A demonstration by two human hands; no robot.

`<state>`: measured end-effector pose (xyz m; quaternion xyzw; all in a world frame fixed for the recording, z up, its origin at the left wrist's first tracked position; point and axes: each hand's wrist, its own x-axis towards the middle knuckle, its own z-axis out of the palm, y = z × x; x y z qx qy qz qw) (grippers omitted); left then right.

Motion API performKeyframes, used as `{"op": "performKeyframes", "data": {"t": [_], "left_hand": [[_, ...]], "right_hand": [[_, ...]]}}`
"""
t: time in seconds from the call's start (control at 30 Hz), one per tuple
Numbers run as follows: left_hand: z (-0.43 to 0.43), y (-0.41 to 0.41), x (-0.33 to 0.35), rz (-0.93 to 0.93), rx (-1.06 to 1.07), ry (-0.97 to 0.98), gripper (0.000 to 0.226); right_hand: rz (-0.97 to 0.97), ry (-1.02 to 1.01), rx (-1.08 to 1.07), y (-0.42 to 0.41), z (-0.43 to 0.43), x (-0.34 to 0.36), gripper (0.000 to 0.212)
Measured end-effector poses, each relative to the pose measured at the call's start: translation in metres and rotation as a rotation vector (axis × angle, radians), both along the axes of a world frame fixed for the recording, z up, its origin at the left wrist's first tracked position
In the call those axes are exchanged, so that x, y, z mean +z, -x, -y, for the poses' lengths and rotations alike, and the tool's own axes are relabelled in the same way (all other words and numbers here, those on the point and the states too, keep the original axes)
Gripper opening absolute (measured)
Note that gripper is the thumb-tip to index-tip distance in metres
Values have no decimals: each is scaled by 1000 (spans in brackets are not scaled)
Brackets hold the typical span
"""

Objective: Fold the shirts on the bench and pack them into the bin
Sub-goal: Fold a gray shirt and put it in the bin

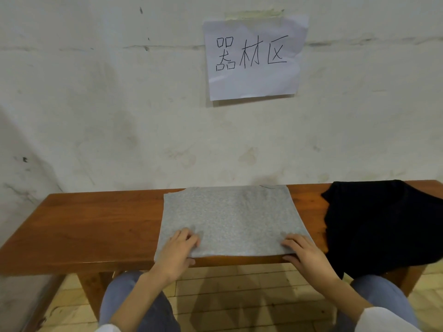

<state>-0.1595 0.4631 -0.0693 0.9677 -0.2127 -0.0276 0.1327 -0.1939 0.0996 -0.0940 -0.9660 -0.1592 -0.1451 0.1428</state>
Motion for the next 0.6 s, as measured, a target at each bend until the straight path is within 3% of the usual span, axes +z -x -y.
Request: {"op": "performKeyframes", "data": {"t": [0.17,0.4,0.5,0.6], "left_hand": [[-11,3,8,-74,-26,148,39],[-7,8,37,31,73,15,18],[-2,12,54,-64,122,32,23],[-3,15,70,-274,98,22,32]], "right_hand": [[100,-51,17,4,-3,-7,30],[42,-320,-163,19,-22,19,22],[129,-401,-172,22,-24,37,19],[213,-374,-113,25,-19,60,22]]}}
